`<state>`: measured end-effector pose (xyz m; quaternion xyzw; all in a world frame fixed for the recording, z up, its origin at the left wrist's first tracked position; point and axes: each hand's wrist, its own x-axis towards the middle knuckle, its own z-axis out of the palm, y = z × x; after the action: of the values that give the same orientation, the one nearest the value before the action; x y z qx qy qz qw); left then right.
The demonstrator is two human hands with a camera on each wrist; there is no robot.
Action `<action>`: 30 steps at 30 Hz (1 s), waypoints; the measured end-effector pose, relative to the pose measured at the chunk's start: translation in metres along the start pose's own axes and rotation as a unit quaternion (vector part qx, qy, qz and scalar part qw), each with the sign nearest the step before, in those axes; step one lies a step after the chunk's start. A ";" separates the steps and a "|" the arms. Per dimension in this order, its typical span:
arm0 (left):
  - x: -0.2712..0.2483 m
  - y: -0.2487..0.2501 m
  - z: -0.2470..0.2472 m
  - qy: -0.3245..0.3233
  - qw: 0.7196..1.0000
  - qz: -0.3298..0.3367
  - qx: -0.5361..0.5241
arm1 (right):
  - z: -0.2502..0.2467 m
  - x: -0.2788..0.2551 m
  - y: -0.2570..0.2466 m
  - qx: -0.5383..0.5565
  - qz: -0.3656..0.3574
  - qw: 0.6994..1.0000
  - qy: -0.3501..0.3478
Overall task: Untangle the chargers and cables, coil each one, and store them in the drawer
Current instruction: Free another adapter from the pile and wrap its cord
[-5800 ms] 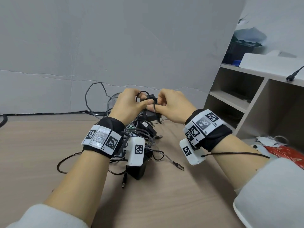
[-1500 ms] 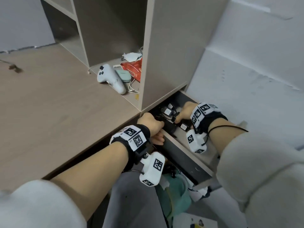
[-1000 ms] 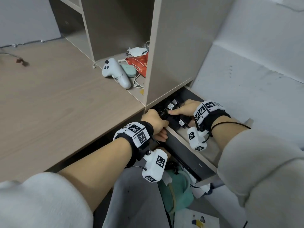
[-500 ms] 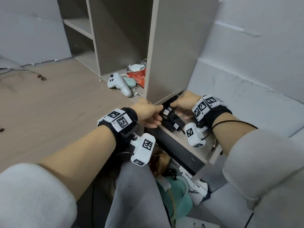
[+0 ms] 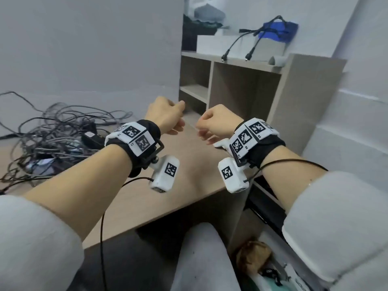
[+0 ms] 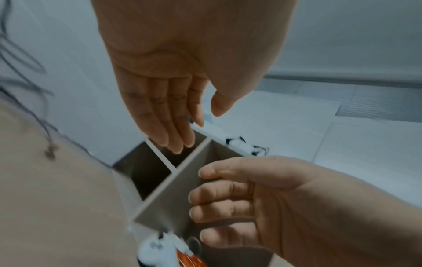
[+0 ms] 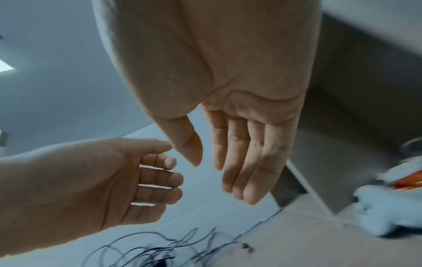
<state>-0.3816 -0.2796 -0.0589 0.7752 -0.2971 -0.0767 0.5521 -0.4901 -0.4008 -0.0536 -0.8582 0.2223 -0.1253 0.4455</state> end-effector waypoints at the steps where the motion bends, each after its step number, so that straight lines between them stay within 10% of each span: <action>1: 0.000 -0.005 -0.024 0.013 1.000 -0.003 0.012 | 0.017 0.009 -0.015 0.002 -0.020 1.000 -0.005; 12: 0.026 -0.099 -0.263 0.163 0.931 -0.035 0.325 | 0.200 0.121 -0.105 0.017 -0.110 0.990 -0.088; 20: 0.069 -0.170 -0.290 -0.091 0.896 -0.248 0.357 | 0.273 0.180 -0.115 -0.055 -0.113 0.985 -0.118; 30: 0.095 -0.197 -0.292 -0.165 0.874 -0.249 0.384 | 0.282 0.199 -0.112 -0.058 -0.081 0.973 -0.207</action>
<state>-0.1001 -0.0524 -0.1057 0.9507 -0.1868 -0.2185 0.1165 -0.1706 -0.2424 -0.1193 -0.9050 0.0622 0.0328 0.4195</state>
